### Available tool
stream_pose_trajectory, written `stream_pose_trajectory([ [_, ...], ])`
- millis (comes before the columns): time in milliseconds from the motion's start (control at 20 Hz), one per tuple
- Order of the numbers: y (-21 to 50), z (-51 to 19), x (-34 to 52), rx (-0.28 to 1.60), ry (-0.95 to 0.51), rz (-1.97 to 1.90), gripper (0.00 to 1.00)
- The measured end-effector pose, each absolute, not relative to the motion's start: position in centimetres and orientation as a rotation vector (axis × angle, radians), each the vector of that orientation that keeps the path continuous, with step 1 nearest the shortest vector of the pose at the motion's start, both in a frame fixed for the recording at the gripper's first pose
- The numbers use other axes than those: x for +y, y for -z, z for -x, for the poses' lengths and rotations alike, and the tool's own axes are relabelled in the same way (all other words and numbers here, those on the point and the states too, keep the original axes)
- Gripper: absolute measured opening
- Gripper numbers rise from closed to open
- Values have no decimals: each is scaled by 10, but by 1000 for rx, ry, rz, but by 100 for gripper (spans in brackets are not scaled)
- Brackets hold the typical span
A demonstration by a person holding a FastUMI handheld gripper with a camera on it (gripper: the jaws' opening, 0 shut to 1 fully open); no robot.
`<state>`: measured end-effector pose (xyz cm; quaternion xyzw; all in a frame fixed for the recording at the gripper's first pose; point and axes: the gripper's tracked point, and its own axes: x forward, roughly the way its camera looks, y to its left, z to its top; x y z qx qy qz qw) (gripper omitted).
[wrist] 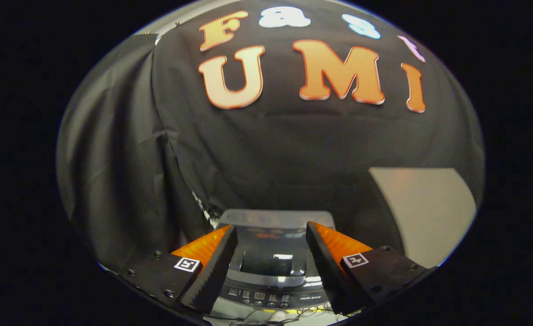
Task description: Put the clothes into the washing machine and then close the washing machine lid.
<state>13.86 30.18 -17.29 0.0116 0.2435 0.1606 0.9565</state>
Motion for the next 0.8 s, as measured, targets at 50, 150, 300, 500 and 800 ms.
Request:
stream_pose_trajectory([
  [50, 149, -137, 292, 446, -316, -21, 99],
  [150, 118, -138, 277, 358, -274, -26, 98],
  [300, 95, -146, 239, 269, -190, -1, 98],
  [500, 55, -124, 174, 173, -100, 6, 98],
  [800, 25, -73, 101, 111, -41, 7, 98],
])
